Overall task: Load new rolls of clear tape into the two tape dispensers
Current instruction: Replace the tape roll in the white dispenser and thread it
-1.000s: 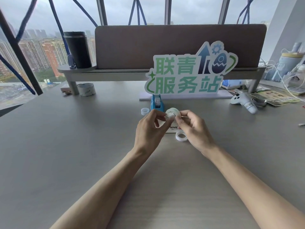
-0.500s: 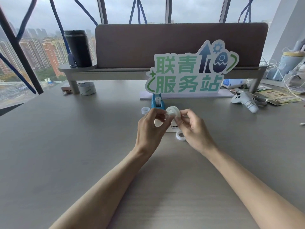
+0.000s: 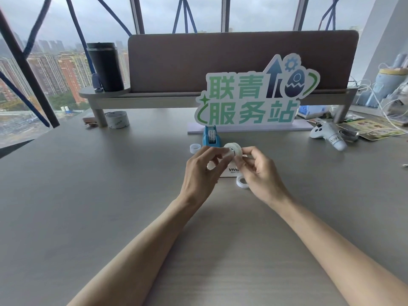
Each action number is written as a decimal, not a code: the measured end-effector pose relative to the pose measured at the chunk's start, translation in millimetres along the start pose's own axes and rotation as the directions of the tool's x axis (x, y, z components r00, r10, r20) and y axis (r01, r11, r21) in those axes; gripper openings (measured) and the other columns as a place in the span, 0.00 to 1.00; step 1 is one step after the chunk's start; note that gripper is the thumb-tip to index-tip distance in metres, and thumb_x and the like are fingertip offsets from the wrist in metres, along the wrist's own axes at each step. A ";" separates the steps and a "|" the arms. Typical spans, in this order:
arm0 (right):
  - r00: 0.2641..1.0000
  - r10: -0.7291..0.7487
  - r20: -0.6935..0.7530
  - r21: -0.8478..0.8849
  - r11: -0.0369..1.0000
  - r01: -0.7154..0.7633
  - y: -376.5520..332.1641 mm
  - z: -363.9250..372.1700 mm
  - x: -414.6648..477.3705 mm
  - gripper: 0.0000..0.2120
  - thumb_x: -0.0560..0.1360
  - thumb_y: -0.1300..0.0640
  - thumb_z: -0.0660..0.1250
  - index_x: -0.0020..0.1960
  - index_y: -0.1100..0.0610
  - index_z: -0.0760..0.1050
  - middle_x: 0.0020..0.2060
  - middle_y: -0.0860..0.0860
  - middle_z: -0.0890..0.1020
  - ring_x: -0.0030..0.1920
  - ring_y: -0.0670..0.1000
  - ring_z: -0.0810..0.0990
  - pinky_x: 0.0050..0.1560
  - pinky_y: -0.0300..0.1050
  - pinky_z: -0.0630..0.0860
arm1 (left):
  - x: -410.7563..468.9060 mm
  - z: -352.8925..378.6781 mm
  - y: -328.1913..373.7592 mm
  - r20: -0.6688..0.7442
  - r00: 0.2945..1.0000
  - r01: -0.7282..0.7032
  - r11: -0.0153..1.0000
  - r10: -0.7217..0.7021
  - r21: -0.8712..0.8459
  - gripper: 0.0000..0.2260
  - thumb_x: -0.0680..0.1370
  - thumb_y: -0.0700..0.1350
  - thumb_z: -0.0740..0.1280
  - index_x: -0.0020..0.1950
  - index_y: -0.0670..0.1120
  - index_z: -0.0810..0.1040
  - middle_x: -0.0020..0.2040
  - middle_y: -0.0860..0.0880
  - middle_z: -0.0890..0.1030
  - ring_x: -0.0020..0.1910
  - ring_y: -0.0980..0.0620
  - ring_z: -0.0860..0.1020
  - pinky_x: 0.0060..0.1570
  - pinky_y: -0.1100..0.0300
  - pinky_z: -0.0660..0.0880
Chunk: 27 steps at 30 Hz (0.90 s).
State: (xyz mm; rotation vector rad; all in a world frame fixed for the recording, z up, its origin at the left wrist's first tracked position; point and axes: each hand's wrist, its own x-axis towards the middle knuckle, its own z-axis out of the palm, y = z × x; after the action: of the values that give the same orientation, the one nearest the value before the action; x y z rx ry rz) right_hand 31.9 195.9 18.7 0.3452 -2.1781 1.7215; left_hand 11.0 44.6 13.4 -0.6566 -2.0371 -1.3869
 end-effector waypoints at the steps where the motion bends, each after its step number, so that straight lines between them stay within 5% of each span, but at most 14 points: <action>1: 1.000 -0.003 0.005 0.001 1.000 0.003 0.3 0.4 -0.3 0.14 0.75 0.48 0.66 0.54 0.56 0.76 0.47 0.52 0.86 0.47 0.45 0.84 0.43 0.43 0.78 | -0.2 -0.4 -1.6 0.014 1.000 -0.012 1.000 0.012 0.005 0.06 0.76 0.47 0.71 0.49 0.46 0.83 0.41 0.65 0.75 0.39 0.56 0.77 0.29 0.55 0.78; 4: 1.000 0.002 -0.002 -0.011 1.000 -0.002 2.0 0.1 -0.5 0.12 0.76 0.52 0.67 0.54 0.58 0.76 0.46 0.52 0.86 0.44 0.41 0.83 0.43 0.34 0.74 | -0.7 -0.3 -3.7 0.043 0.999 -0.024 1.000 0.024 0.009 0.07 0.76 0.45 0.71 0.50 0.44 0.83 0.42 0.58 0.78 0.40 0.55 0.79 0.29 0.53 0.79; 7: 0.999 0.000 -0.036 -0.024 1.000 -0.001 2.3 -1.1 0.2 0.09 0.77 0.54 0.67 0.53 0.58 0.77 0.44 0.51 0.86 0.45 0.44 0.84 0.45 0.43 0.79 | 1.7 -0.6 -3.5 0.052 0.998 -0.022 1.000 0.022 -0.008 0.07 0.75 0.44 0.71 0.51 0.43 0.84 0.44 0.49 0.81 0.42 0.54 0.80 0.29 0.54 0.80; 13: 0.999 0.028 -0.045 0.057 0.998 -0.026 -4.1 0.1 -0.7 0.06 0.77 0.57 0.66 0.51 0.59 0.77 0.34 0.45 0.85 0.36 0.56 0.76 0.36 0.52 0.73 | 5.1 -6.0 -2.4 0.099 0.995 0.001 0.999 0.003 -0.049 0.08 0.75 0.42 0.72 0.53 0.43 0.84 0.44 0.57 0.78 0.45 0.53 0.80 0.30 0.57 0.81; 19: 0.999 0.005 -0.044 0.027 1.000 -0.004 -6.6 2.7 -2.1 0.05 0.77 0.54 0.67 0.50 0.55 0.77 0.41 0.54 0.86 0.43 0.66 0.80 0.39 0.64 0.77 | 4.5 -3.2 1.3 0.041 0.997 0.073 0.994 -0.069 -0.086 0.07 0.75 0.43 0.71 0.52 0.44 0.84 0.44 0.54 0.80 0.45 0.51 0.81 0.30 0.56 0.81; 21: 0.998 -0.026 -0.050 0.007 1.000 0.026 -5.3 3.8 -0.7 0.05 0.77 0.54 0.67 0.49 0.55 0.77 0.41 0.53 0.86 0.39 0.62 0.82 0.35 0.59 0.76 | 3.7 -1.4 3.7 0.015 0.996 0.092 0.991 -0.091 -0.093 0.06 0.75 0.44 0.72 0.51 0.45 0.84 0.44 0.56 0.79 0.44 0.53 0.81 0.31 0.56 0.82; 24: 0.998 -0.048 -0.044 -0.015 0.999 0.048 -2.7 6.2 0.7 0.05 0.77 0.55 0.66 0.48 0.58 0.75 0.38 0.48 0.84 0.30 0.41 0.79 0.31 0.38 0.72 | 2.9 1.8 3.3 -0.041 0.997 0.065 0.997 -0.067 -0.049 0.06 0.75 0.44 0.72 0.50 0.45 0.84 0.42 0.60 0.79 0.42 0.54 0.80 0.33 0.53 0.82; 27: 0.996 -0.076 -0.041 -0.048 0.996 0.074 -0.9 6.1 -0.7 0.08 0.77 0.54 0.66 0.48 0.59 0.75 0.36 0.47 0.84 0.25 0.41 0.73 0.28 0.36 0.70 | 2.9 2.6 1.8 -0.044 0.999 0.027 1.000 -0.027 0.016 0.06 0.74 0.45 0.72 0.49 0.44 0.83 0.40 0.59 0.78 0.41 0.55 0.81 0.36 0.54 0.81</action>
State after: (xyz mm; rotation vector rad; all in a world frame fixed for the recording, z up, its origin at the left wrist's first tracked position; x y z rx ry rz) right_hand 32.2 189.7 18.0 0.3697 -2.1432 1.6203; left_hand 9.7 47.9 15.9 -0.5885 -2.0277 -1.3865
